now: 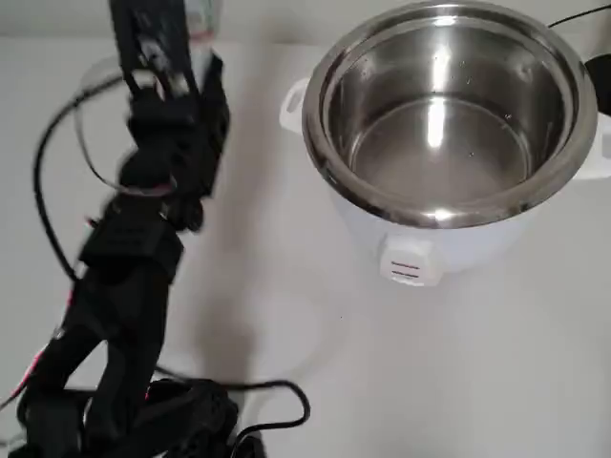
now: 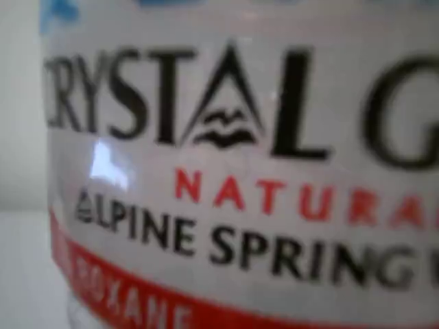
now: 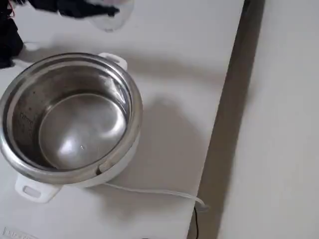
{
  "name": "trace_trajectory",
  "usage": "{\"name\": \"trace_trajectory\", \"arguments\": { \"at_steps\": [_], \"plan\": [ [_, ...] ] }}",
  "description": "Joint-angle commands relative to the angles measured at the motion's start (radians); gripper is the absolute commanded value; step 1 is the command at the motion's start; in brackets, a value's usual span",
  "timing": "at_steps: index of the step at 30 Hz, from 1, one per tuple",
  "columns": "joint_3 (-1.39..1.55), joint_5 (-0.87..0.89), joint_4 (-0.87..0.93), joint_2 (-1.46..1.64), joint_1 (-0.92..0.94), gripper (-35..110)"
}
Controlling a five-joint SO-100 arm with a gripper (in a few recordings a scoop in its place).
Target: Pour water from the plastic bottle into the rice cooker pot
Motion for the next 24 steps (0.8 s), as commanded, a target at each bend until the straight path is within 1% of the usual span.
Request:
{"name": "trace_trajectory", "arguments": {
  "at_steps": [1,5,10,12,16,24],
  "plan": [
    [0.048,-0.011,-0.442,-0.233,0.005,7],
    [0.012,-0.029,-0.749,-0.538,0.003,8],
    [-0.106,-0.055,-0.992,-0.888,0.000,8],
    [-0.179,-0.066,-1.062,-1.017,0.003,8],
    [-0.311,-0.069,-1.120,-1.186,0.014,9],
    [-0.604,-0.095,-1.137,-1.407,0.054,10]
  ]
}}
